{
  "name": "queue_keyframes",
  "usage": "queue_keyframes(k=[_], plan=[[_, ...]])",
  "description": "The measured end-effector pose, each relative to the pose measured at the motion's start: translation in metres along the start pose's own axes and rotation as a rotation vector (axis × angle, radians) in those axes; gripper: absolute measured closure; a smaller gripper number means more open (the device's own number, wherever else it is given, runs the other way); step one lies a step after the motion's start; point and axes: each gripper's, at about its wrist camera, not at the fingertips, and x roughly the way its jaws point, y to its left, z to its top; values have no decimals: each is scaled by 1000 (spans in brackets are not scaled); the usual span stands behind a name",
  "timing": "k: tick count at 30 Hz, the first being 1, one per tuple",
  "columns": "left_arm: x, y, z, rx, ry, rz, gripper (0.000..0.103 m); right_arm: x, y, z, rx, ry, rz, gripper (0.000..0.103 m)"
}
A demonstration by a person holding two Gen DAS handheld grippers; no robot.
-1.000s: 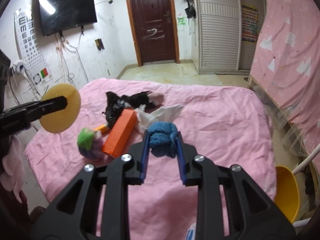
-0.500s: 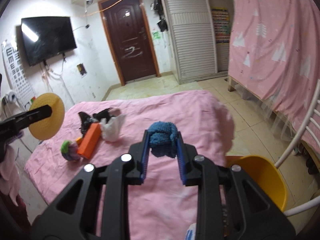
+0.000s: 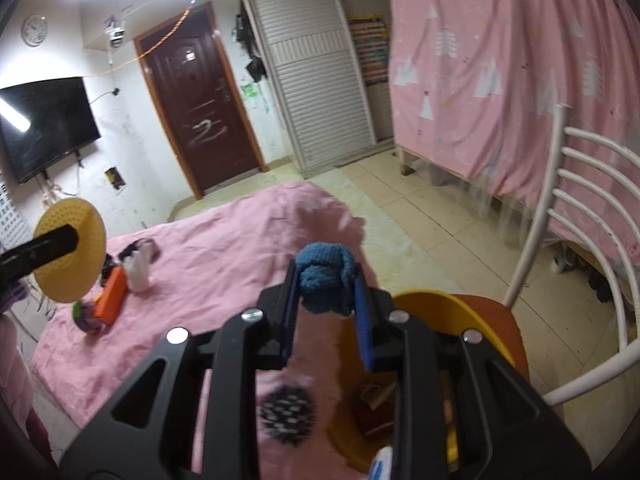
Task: Collect trash
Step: 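Carry the ball and brush to the yellow bin and open both grippers over it, then move both open grippers back over the pile on the bed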
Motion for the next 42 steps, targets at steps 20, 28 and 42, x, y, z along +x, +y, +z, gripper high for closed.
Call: queue_keyframes(k=[20,28,42], plan=[[95,-109,9,129,122,-141,84,-16,-80,0,191,-68,-48,55],[120,-124,8,150,167,-140,72,-24,-89,3,230,-94,-27,55],[88,-94,3,119,135,-111,68,-19,-68,3,192,-64,4,55]])
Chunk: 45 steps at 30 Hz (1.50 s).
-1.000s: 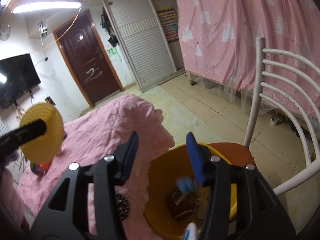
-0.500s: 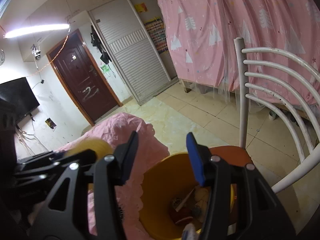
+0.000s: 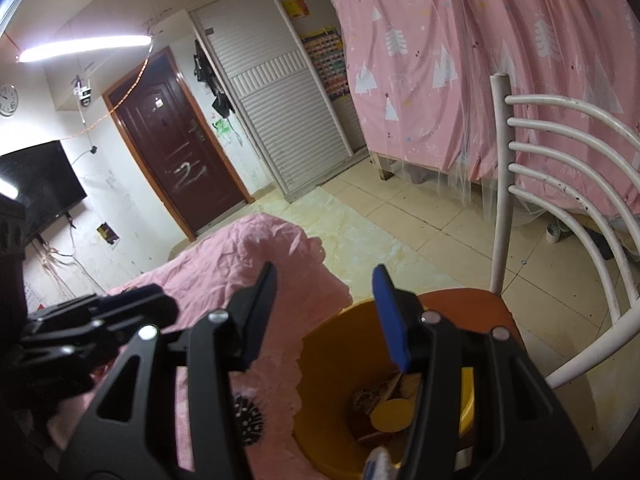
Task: Collect trash
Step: 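Move both open grippers back over the pile on the bed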
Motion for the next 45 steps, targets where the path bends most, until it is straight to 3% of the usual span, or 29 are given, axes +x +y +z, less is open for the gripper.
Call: queue_keyframes(k=[9,11,15,25,45], plan=[[-51,46,-10,-68,-69,56,68,4,49,2,-84,22,35,54],[-64,58,-13,-81,-88,85,64,5,64,2,-112,27,47,47],[-88,81,-21,-87,-123,173,54,9,93,-2,-165,43,70,46],[-127,156,-49,-216,-155,265,50,34,154,-24,-276,119,116,45],[-136,243,-127,-372,-89,359,49,88,236,-55,-431,243,166,45]])
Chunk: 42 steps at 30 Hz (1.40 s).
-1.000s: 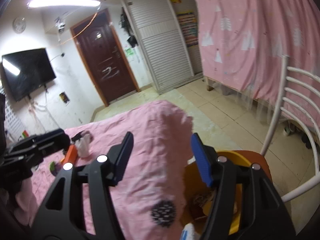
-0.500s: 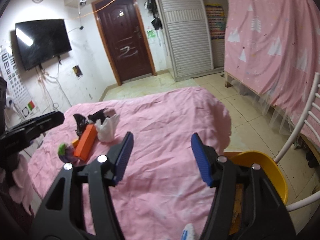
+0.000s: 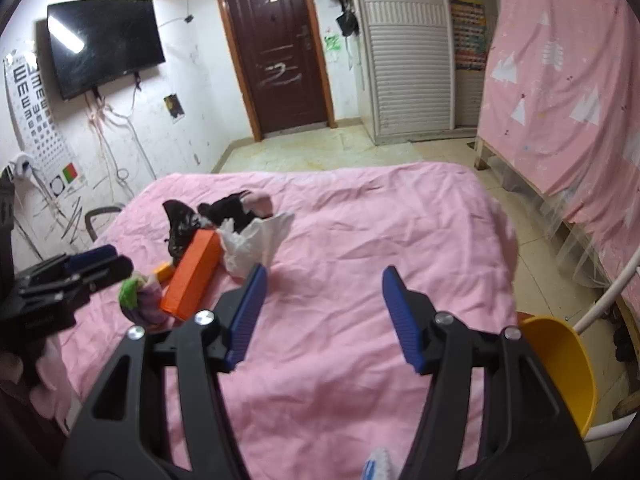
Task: Collect trash
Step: 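Move both open grippers back over the pile on the bed, then grasp the green knit cloth with the left gripper while the right gripper grasps the white plastic bag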
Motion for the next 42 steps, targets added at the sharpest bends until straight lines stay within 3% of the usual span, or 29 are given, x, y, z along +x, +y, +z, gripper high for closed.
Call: queue_keyframes(k=[10,16,26,30,31,32,42], plan=[[17,8,-11,13,38,-17,49,38,30,13,-46,50,24,45],[22,7,-16,25,64,-66,83,64,43,21,-46,90,38,45],[16,14,-19,-9,59,-106,89,90,48,23,-35,147,92,46],[9,16,-18,-28,47,-105,89,89,52,22,-48,153,147,69],[6,16,-17,-31,42,-104,89,88,53,22,-53,150,154,81],[3,17,-17,-34,37,-101,89,86,54,21,-57,147,157,84],[-25,4,-11,-11,-13,-80,89,47,38,25,-16,53,155,86]])
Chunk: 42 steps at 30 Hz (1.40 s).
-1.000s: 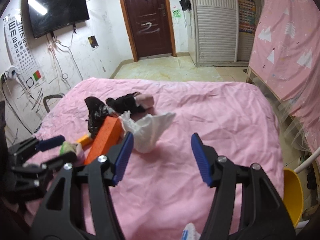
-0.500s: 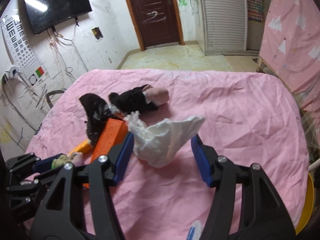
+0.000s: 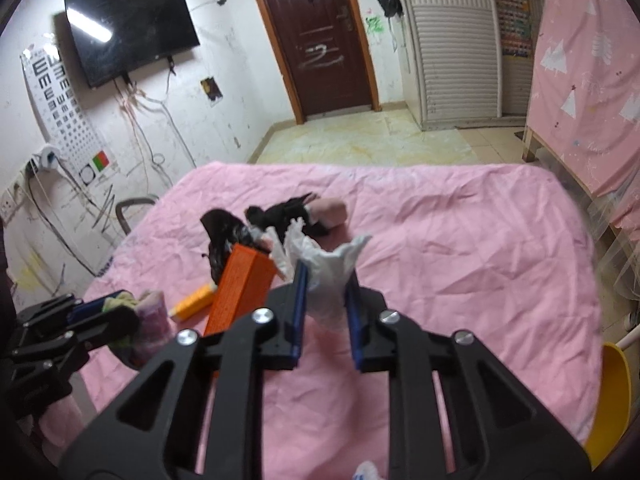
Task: Collect trash
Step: 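Grasp the green knit cloth with the left gripper while the right gripper grasps the white plastic bag, then carry the cloth and bag to the yellow bin and open both grippers over it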
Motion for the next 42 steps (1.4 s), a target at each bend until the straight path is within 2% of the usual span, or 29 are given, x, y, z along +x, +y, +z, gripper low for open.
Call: queue_keyframes(k=[8,17,24,31,40,42], plan=[[-9,-25,8,41,-17,-1,89,-39,-26,-3,56,-75,-4,86],[-9,-70,15,105,-34,-26,89,-79,-70,-19,134,-136,-34,86],[2,-113,22,148,-28,-66,88,-116,-116,-38,218,-196,-86,86],[14,-162,25,208,-20,-136,88,-151,-160,-61,295,-241,-152,86],[35,-214,19,282,21,-182,88,-173,-202,-90,364,-248,-212,85],[38,-225,19,295,24,-205,88,-176,-209,-95,377,-248,-228,80]])
